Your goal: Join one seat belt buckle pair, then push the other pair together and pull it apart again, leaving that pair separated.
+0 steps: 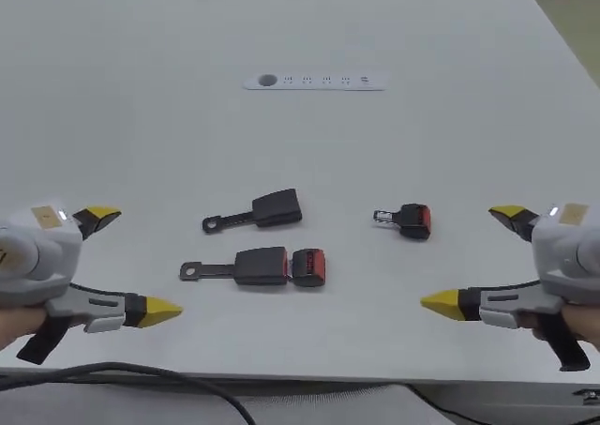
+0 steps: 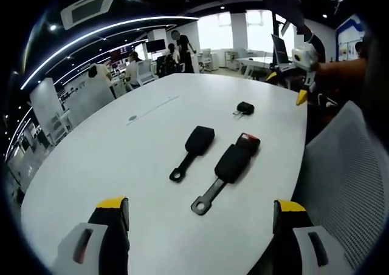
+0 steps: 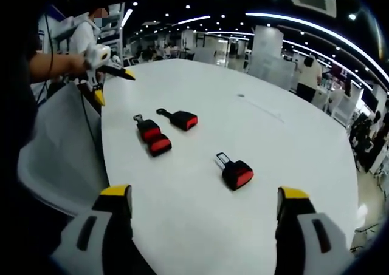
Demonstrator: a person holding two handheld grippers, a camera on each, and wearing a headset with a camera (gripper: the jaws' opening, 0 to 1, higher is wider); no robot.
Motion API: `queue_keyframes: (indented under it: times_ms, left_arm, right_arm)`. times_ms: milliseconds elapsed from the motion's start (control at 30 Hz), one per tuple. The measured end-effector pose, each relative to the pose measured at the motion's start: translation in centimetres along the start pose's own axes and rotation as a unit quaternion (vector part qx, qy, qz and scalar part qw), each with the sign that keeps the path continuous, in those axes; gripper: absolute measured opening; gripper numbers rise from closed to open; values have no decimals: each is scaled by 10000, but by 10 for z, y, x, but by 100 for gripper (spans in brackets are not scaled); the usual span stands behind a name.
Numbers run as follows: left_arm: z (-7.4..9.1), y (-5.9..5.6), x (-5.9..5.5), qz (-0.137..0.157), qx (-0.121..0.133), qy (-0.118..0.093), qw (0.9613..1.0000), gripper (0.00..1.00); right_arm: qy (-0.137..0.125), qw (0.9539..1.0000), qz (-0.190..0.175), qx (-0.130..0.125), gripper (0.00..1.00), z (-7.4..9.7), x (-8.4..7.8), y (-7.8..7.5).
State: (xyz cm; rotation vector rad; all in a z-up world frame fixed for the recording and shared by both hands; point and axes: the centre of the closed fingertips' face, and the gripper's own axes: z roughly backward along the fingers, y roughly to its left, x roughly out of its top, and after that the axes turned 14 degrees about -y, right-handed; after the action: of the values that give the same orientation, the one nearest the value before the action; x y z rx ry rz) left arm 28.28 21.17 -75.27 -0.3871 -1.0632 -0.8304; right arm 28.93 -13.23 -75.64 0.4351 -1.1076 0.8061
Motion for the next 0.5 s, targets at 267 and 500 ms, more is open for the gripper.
queue_keyframes:
  times_ms: [267,500]
  left_arm:
    - [1,-7,-1,-43,-53,10,10000,100]
    - [3,-10,-2,-17,-39,3,10000,100]
  right_arm:
    - [-9,10000,-84,-47,100,-1,-4,5]
    - [-21,9999,-124,-40,100,-3,-4,7]
